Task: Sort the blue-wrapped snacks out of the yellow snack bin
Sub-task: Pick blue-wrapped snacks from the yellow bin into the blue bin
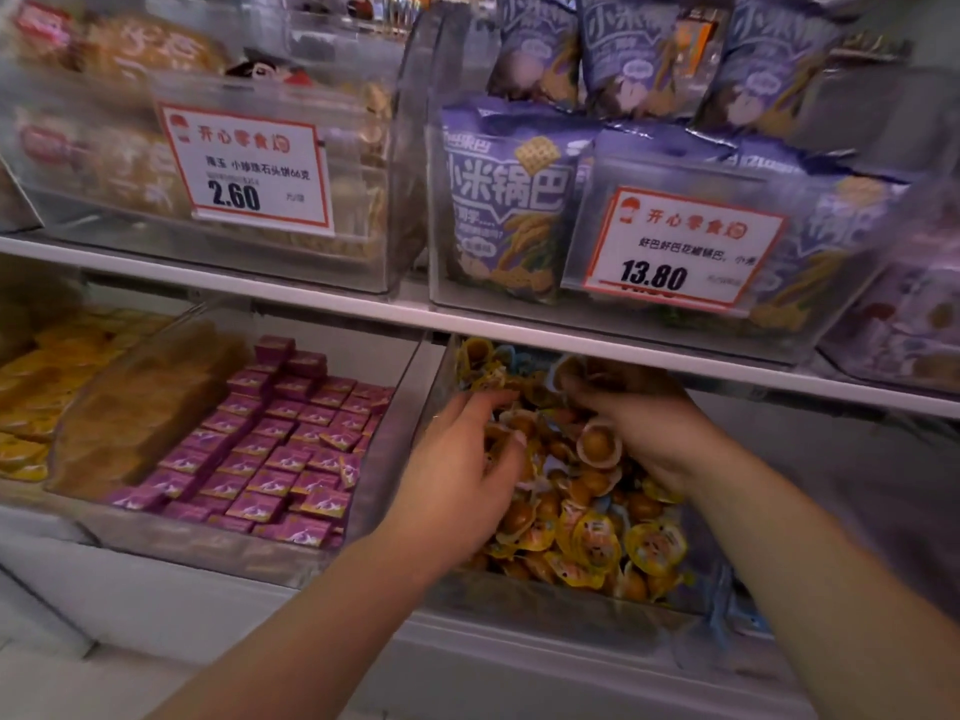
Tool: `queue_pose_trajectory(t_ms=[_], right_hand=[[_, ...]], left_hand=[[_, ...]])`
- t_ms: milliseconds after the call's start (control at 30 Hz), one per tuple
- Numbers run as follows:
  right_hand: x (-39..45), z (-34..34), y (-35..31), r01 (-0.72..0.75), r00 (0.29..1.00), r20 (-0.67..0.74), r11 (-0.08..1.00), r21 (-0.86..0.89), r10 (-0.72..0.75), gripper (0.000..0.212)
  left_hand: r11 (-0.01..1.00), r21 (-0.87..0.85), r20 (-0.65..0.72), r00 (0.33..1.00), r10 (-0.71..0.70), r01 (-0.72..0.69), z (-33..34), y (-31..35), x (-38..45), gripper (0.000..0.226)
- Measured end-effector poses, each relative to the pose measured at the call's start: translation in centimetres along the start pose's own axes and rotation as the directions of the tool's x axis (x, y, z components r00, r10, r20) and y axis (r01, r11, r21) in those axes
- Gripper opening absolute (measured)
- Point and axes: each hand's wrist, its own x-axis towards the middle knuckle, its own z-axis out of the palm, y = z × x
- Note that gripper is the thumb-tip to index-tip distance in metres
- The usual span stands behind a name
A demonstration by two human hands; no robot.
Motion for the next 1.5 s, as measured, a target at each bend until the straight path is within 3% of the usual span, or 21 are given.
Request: queue_pose_trajectory(t_ms=[67,133,167,300,400,500,600,700,767,833,1000,1100,1167,1267,1333,1400,1500], right_hand=[[-1.4,-0.7,-0.1,0.069,0.993,-0.085,0.984,-0.164,-0.083,0.007],[-2.9,-1.4,0.2,0.126,0.974,-0.115,0.885,-0.448,-0.197,0.009],[-3.7,-1.5,0.3,0.155,0.968,-0.093,0.845,-0.512,-0.233,0.011],[-5.1,-1.7,1.1,0.188,0.966,-0.011,0.731,-0.656,-0.259,0.014],[-5.1,-2.7,1.1,0.193,0.959,-0.029,0.725,-0.661,-0.282,0.011],[-4.7,-3.7,0.9,0.159,0.974,-0.051,0.831,-0.532,-0.219,0.004],[-5.0,-3.8,0.5,0.048,0.997,-0.052,0.986,-0.161,-0.057,0.010],[-6.2,-3.0,-0.1,-0.136,0.991,0.013,0.962,0.235,0.137,0.014],[-7.0,-2.7,-0.4,-0.280,0.960,0.162,0.837,0.471,0.230,0.031],[-7.8,-2.9,-0.7,-0.324,0.943,0.246,0.785,0.528,0.225,0.044],[-9.3,-4.8,-0.5,-0.187,0.982,0.093,0.810,0.556,0.163,0.048],[-9.7,-7.5,0.1,-0.127,0.988,0.005,0.804,0.581,0.153,0.041],[-9.6,-9.7,0.7,-0.103,0.984,-0.071,0.843,0.527,0.164,0.034],[-9.2,-13.3,2.5,-0.116,0.951,-0.246,0.955,0.272,0.185,0.033],[-8.9,-15.6,3.9,-0.198,0.936,-0.296,0.980,0.010,0.192,0.033],[-8.7,-17.4,5.1,-0.265,0.948,-0.242,0.933,-0.244,0.206,0.032],[-7.8,-18.0,5.9,-0.218,0.941,-0.318,0.930,-0.296,0.119,0.019]], left_hand=[[0.994,0.097,0.021,0.998,0.051,-0.053,0.7,0.0,0.8,0.040],[0.968,0.220,0.088,0.990,0.106,-0.124,1.5,0.2,2.0,0.044],[0.942,0.285,0.142,0.979,0.143,-0.179,2.0,0.1,2.4,0.046],[0.857,0.419,0.313,0.933,0.175,-0.301,3.5,-0.4,3.6,0.046],[0.903,0.355,0.240,0.957,0.160,-0.240,3.1,-0.6,4.0,0.037],[0.930,0.303,0.056,0.978,0.200,-0.207,2.1,-0.7,3.8,0.020],[0.989,0.097,-0.115,0.986,0.125,-0.114,1.5,-0.1,2.8,0.015],[0.983,-0.066,-0.168,0.973,0.161,-0.174,2.0,1.9,1.5,0.017],[0.948,-0.085,-0.157,0.944,0.290,-0.306,2.9,3.5,0.6,0.020],[0.918,-0.107,-0.137,0.920,0.367,-0.382,3.7,4.4,0.0,0.025],[0.885,-0.253,0.131,0.892,0.433,-0.392,4.4,5.6,-0.6,0.040],[0.891,-0.366,0.269,0.885,0.379,-0.270,4.7,5.9,-1.3,0.047],[0.913,-0.303,0.265,0.896,0.355,-0.272,4.8,5.8,-1.2,0.044],[0.929,-0.055,0.227,0.901,0.369,-0.366,4.9,5.1,-0.6,0.040],[0.912,0.074,0.295,0.883,0.366,-0.403,5.1,4.7,-0.3,0.048],[0.885,0.162,0.396,0.851,0.346,-0.436,5.5,4.4,-0.4,0.056],[0.827,0.282,0.513,0.805,0.299,-0.487,6.3,4.3,-0.5,0.071]])
